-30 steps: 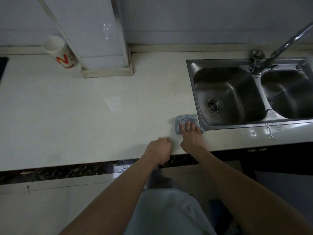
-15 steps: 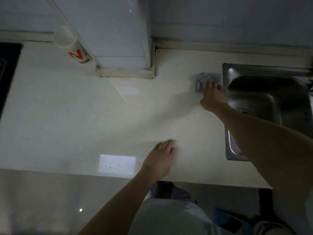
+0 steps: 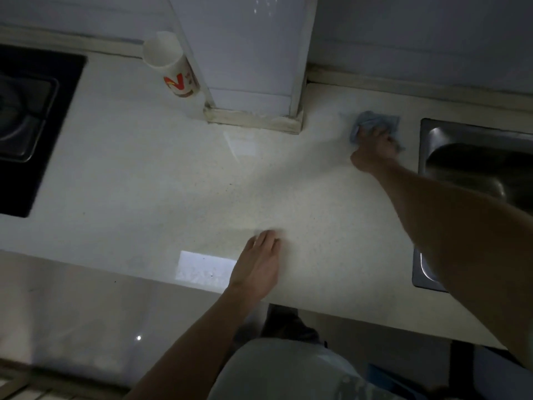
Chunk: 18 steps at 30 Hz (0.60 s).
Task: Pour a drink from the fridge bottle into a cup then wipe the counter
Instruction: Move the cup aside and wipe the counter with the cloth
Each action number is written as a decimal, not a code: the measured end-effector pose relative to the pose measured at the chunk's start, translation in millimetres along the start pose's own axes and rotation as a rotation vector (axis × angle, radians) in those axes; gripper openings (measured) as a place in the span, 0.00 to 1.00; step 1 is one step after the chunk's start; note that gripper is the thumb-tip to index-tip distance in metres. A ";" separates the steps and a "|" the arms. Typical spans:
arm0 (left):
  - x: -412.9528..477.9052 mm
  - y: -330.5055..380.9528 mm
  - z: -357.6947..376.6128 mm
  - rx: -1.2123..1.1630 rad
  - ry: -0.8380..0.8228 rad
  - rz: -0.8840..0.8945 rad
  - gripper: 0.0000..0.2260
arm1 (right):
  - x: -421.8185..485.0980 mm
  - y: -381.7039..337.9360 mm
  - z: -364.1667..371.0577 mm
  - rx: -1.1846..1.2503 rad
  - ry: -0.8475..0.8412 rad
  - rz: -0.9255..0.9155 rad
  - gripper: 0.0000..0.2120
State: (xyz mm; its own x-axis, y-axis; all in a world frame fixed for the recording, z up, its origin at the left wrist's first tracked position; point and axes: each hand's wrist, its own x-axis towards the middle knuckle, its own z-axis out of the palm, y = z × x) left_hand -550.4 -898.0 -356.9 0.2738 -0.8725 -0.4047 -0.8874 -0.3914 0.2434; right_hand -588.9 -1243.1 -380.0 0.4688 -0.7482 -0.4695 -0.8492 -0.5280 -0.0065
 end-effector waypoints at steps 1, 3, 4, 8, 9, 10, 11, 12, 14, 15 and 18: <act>-2.8 -2.5 0.2 -0.002 0.001 -0.002 0.22 | -9.6 -14.0 3.9 0.012 0.009 -0.004 0.34; -6.5 -11.8 -1.0 -0.008 0.006 -0.016 0.21 | -32.1 -46.5 11.2 0.023 0.026 -0.014 0.34; -7.8 -18.2 -2.5 -0.006 0.011 -0.028 0.21 | -41.4 -62.9 15.2 0.023 0.034 -0.029 0.34; -16.7 -54.0 -6.9 0.020 0.001 -0.074 0.24 | -52.0 -117.2 29.4 0.038 0.004 -0.064 0.33; -20.3 -64.7 -7.4 0.029 -0.006 -0.077 0.25 | -50.7 -128.3 31.6 0.037 -0.002 -0.065 0.33; -25.1 -75.8 -8.0 0.037 -0.017 -0.079 0.26 | -49.5 -138.9 34.1 0.036 -0.001 -0.064 0.34; -30.4 -87.8 -8.5 0.041 -0.029 -0.083 0.26 | -48.6 -149.9 37.0 0.040 0.004 -0.064 0.35; -36.2 -100.4 -8.7 0.042 -0.043 -0.088 0.26 | -48.8 -162.0 39.9 0.043 0.010 -0.062 0.35; -49.6 -125.5 -7.3 0.025 -0.067 -0.106 0.26 | -51.4 -191.7 43.4 0.041 0.023 -0.059 0.36; -56.0 -136.9 -6.2 0.013 -0.073 -0.114 0.26 | -51.0 -209.7 44.0 0.030 0.027 -0.062 0.36; -76.6 -158.1 -3.8 -0.025 -0.084 -0.094 0.27 | -46.0 -270.3 41.1 0.009 0.016 -0.095 0.35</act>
State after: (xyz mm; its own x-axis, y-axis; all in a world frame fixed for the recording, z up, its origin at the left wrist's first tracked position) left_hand -429.7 -770.3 -361.0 0.3226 -0.8045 -0.4987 -0.8496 -0.4783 0.2220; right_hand -390.9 -1049.4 -393.0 0.5510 -0.7014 -0.4521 -0.8029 -0.5933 -0.0581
